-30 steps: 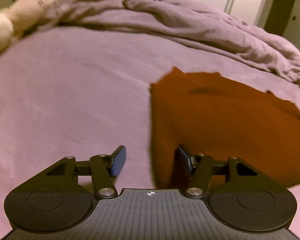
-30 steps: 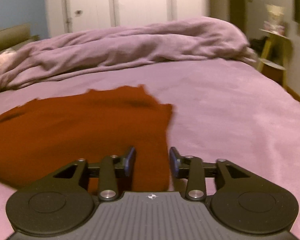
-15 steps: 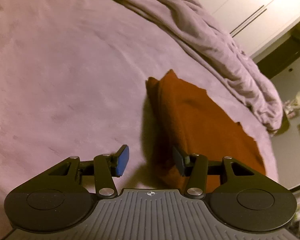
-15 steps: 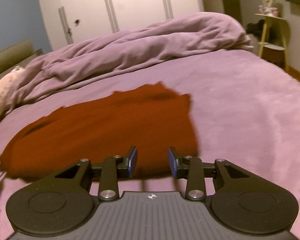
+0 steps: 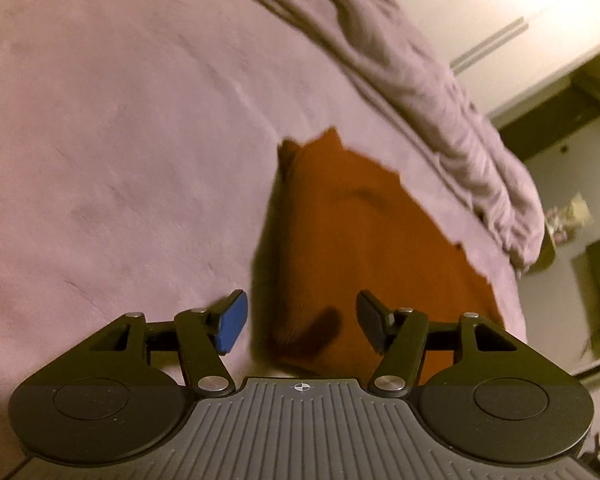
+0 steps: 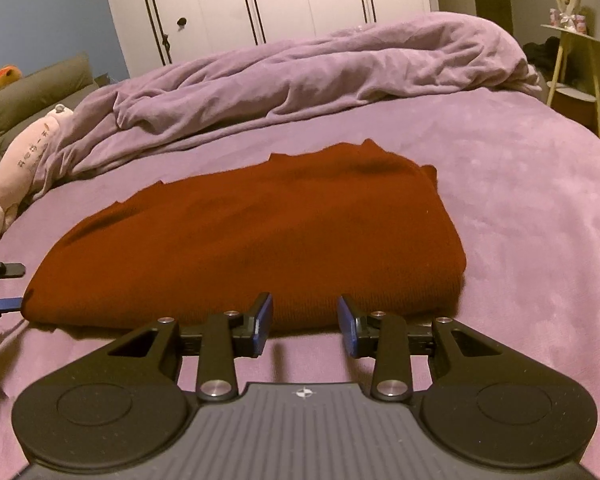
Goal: Fold small clothes
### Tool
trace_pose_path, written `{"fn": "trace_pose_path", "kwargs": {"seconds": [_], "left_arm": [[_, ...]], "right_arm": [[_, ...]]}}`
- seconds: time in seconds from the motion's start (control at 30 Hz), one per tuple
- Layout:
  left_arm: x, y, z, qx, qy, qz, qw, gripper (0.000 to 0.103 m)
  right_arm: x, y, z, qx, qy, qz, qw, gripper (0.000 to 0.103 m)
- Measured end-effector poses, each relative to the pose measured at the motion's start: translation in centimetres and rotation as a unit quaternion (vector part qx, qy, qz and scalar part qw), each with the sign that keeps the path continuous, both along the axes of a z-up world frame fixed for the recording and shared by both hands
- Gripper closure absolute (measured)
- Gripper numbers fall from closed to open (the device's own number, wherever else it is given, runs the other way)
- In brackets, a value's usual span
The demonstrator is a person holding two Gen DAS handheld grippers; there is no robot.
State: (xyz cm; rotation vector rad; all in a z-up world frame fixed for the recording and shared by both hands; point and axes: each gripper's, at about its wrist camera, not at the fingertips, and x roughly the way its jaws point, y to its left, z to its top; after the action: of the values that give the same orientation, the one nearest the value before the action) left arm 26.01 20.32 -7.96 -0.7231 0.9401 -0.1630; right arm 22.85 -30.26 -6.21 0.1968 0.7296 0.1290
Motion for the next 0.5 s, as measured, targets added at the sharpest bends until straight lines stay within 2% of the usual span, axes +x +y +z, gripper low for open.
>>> {"fn": "trace_pose_path", "kwargs": {"seconds": [0.17,0.3,0.33,0.4,0.5], "left_arm": [[1.7,0.0,-1.7,-0.048,0.011,0.0,0.9988,0.039],[3.5,-0.7,-2.3,-0.048,0.011,-0.012,0.9987,0.059],[3.8,-0.8,-2.5,-0.049,0.012,-0.009,0.9987,0.069],[4.1,-0.8,-2.6,-0.059,0.013,-0.003,0.9982,0.079],[4.0,-1.0,-1.4,-0.049,-0.005,-0.001,0.9988,0.084]], "right_arm": [[-0.3,0.5,-0.3,0.005,0.004,0.006,1.0,0.068],[-0.4,1.1,-0.6,0.001,0.009,0.02,1.0,0.068],[-0.4,1.3,-0.7,0.002,0.009,0.021,1.0,0.068],[-0.4,1.4,-0.7,0.005,0.01,0.02,1.0,0.068],[-0.3,1.7,-0.4,0.009,0.007,0.024,1.0,0.068]]}}
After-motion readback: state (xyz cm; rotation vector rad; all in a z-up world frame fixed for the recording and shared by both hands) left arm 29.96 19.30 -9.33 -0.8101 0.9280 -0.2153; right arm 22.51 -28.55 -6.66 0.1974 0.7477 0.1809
